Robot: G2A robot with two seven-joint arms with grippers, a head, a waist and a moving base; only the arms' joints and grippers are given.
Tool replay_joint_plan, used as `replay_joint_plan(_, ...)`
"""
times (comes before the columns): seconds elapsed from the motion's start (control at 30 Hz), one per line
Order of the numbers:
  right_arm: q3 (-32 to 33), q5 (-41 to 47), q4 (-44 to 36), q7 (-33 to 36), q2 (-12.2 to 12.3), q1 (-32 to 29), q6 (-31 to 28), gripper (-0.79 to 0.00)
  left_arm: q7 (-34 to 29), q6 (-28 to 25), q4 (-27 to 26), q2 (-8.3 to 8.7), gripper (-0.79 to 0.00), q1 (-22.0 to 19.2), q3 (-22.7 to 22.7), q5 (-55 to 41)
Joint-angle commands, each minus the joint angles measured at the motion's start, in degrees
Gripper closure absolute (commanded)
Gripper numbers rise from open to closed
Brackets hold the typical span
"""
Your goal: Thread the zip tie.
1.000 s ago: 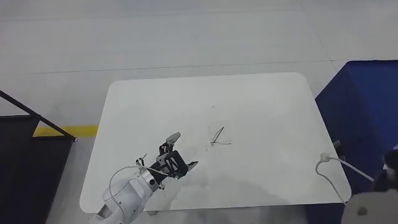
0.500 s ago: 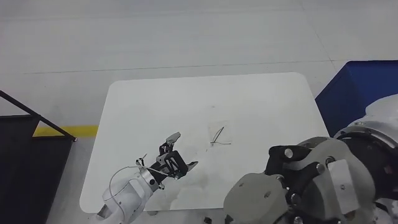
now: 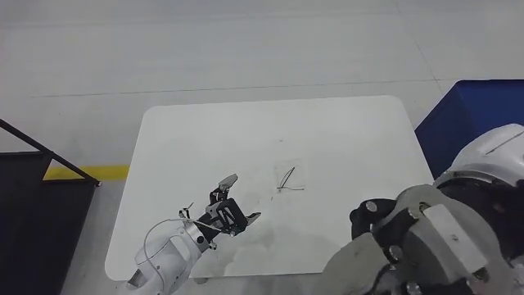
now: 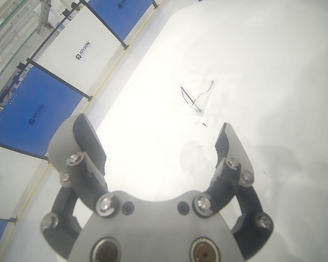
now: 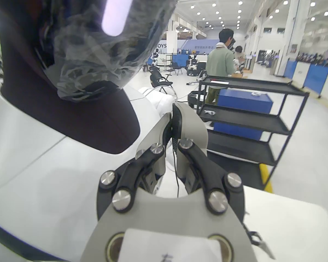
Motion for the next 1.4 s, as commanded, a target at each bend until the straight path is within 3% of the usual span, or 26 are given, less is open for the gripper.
replay_joint_plan(0.0,-1.1,7.3,0.4,1.3,0.0,-1.0,5.0,0.000,0.0,0.0,0.0,0.00,-0.785,0.0,0.0,0.0)
replay_joint_plan(0.17,-3.9,18.3,1.1,1.2,-0.4,-4.0,7.3,0.000,0.0,0.0,0.0,0.00,-0.785,0.0,0.0,0.0)
replay_joint_plan(0.23,-3.1,15.4,1.2,3.8,-0.5,-3.4,4.4,0.000,0.0,0.0,0.0,0.00,-0.785,0.0,0.0,0.0)
replay_joint_plan(0.5,-2.9,14.5,0.8,4.2,-0.5,-4.0,3.6,0.000,0.0,0.0,0.0,0.00,-0.785,0.0,0.0,0.0)
replay_joint_plan(0.6,-3.2,27.3,0.8,-2.7,-1.2,-5.6,5.0,0.000,0.0,0.0,0.0,0.00,-0.785,0.0,0.0,0.0)
replay_joint_plan(0.87,-1.6,51.5,0.2,-15.3,-1.6,-7.2,24.6,0.000,0.0,0.0,0.0,0.00,-0.785,0.0,0.0,0.0)
replay_joint_plan(1.03,-3.1,54.6,-0.2,-15.3,-1.3,-9.1,38.4,0.000,0.0,0.0,0.0,0.00,-0.785,0.0,0.0,0.0)
replay_joint_plan(1.2,-5.5,55.1,-0.2,-10.9,-1.4,-11.3,43.3,0.000,0.0,0.0,0.0,0.00,-0.785,0.0,0.0,0.0)
replay_joint_plan(1.37,-6.6,58.0,-0.2,-8.6,-2.0,-12.8,41.2,0.000,0.0,0.0,0.0,0.00,-0.785,0.0,0.0,0.0)
